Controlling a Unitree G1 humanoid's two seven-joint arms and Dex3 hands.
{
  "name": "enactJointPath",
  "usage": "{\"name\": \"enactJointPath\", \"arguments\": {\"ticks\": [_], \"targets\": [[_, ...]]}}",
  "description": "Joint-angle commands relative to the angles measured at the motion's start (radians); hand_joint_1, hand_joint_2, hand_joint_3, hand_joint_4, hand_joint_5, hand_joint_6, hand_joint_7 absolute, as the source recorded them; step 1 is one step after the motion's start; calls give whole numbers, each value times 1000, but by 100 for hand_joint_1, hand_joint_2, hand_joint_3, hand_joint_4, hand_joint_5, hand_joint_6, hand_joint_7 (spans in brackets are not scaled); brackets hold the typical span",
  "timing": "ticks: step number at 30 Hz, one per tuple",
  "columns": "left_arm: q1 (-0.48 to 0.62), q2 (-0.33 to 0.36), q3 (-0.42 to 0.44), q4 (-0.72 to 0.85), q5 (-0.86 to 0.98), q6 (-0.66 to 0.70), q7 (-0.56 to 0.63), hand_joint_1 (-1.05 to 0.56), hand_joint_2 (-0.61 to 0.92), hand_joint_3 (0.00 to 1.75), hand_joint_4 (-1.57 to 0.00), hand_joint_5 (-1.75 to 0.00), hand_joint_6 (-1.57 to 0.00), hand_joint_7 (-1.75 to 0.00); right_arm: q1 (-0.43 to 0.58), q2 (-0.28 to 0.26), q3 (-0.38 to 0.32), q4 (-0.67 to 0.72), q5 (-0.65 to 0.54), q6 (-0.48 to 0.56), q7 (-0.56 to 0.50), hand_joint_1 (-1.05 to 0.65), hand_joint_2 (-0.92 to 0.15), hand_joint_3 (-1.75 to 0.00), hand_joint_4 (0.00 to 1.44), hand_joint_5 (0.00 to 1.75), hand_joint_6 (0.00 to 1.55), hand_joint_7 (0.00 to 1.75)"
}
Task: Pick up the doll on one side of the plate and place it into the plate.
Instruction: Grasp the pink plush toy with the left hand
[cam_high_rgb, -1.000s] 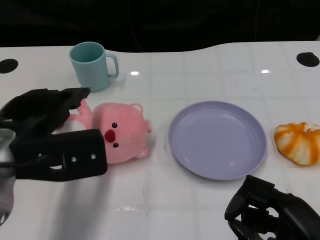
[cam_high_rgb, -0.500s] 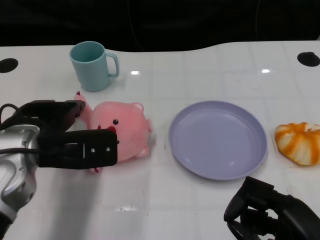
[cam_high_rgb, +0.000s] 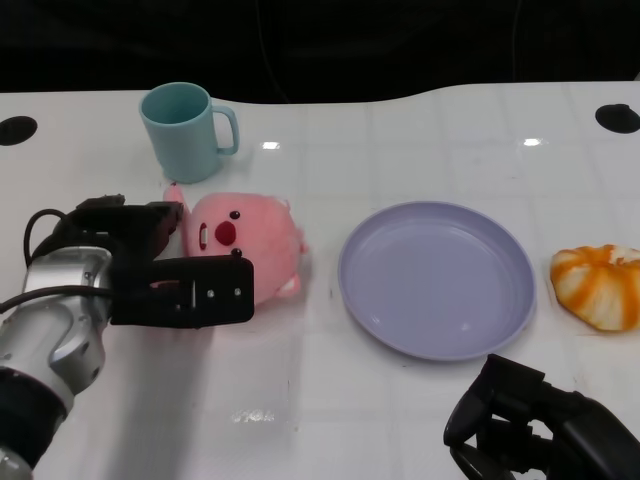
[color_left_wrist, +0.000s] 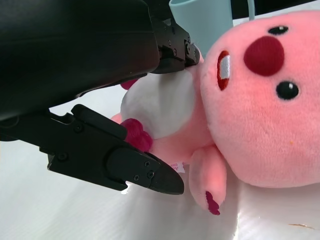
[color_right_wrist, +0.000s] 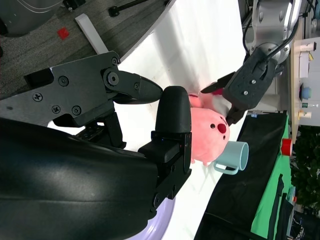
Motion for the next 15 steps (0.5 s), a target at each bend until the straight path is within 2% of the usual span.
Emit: {"name": "enactJointPath", "arguments": {"ticks": [1, 4, 6, 8, 10, 11, 12, 13, 14, 15], "targets": [[-26, -19, -22, 105, -1, -19, 27, -62, 88, 1, -7, -4, -18, -2, 5, -7, -6, -15, 6, 8, -2, -27, -90, -57, 66, 175, 47, 164], [-48, -41, -26, 199, -11, -41, 67, -56, 89, 1, -14, -7, -23, -3, 6, -6, -5, -16, 7, 9, -3, -26, -90, -57, 66, 175, 47, 164], [-59, -56, -21, 255, -22, -49, 95, -45, 89, 1, -21, -9, -27, -3, 6, -7, -4, -17, 4, 8, -3, -26, -90, -57, 66, 175, 47, 164], [-66, -69, -12, 308, -40, -56, 127, -31, 90, 1, -32, -10, -32, -3, 7, -7, -3, -17, 3, 6, -3, -26, -90, -57, 66, 175, 47, 164], [-68, -78, 2, 362, -60, -89, 187, -20, 92, 1, -55, -17, -47, -6, 8, -6, -3, -21, 5, 9, -4, -25, -90, -57, 66, 175, 47, 165], [-68, -80, 4, 384, -67, -108, 218, -18, 92, 5, -64, -61, -61, -6, 9, -6, -3, -25, 6, 13, -5, -25, -90, -57, 66, 175, 47, 165], [-65, -80, 7, 399, -73, -132, 253, -19, 92, 8, -64, -96, -76, -7, 10, -6, -4, -27, 7, 15, -6, -25, -90, -57, 66, 175, 47, 165], [-58, -76, 13, 406, -80, -160, 289, -20, 92, 10, -69, -102, -87, -8, 11, -7, -4, -28, 6, 15, -6, -25, -89, -57, 66, 175, 47, 165], [-54, -74, 17, 413, -86, -180, 315, -25, 92, 7, -77, -120, -106, -10, 11, -8, -4, -28, 5, 13, -6, -25, -90, -57, 66, 175, 47, 165], [-49, -70, 18, 416, -89, -195, 342, -25, 92, 8, -79, -130, -115, -13, 11, -8, -4, -28, 7, 15, -5, -25, -90, -57, 66, 175, 47, 165]]}}
